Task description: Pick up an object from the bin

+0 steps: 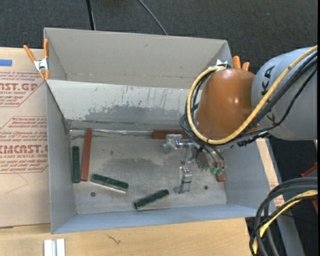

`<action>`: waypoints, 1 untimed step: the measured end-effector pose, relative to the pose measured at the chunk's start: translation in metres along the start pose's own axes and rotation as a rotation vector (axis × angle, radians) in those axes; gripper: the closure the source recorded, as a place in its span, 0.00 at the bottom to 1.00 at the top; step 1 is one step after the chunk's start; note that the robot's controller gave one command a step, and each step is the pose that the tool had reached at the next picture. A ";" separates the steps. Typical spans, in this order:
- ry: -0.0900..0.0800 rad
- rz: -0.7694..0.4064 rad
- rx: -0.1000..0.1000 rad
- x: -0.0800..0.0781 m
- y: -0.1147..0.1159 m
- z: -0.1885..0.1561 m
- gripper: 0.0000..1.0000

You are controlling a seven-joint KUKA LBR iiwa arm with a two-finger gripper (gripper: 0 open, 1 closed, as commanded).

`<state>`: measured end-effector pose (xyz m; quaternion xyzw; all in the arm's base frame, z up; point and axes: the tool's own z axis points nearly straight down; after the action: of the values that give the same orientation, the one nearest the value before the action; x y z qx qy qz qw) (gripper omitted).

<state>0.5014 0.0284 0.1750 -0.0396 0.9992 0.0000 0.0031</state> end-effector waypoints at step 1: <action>0.001 -0.191 -0.001 0.009 0.025 0.066 0.00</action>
Offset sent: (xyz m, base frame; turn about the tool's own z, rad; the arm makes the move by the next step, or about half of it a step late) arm -0.0213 0.0036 -0.1050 -0.3258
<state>0.4905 0.0528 0.1087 -0.1348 0.9909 -0.0001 0.0025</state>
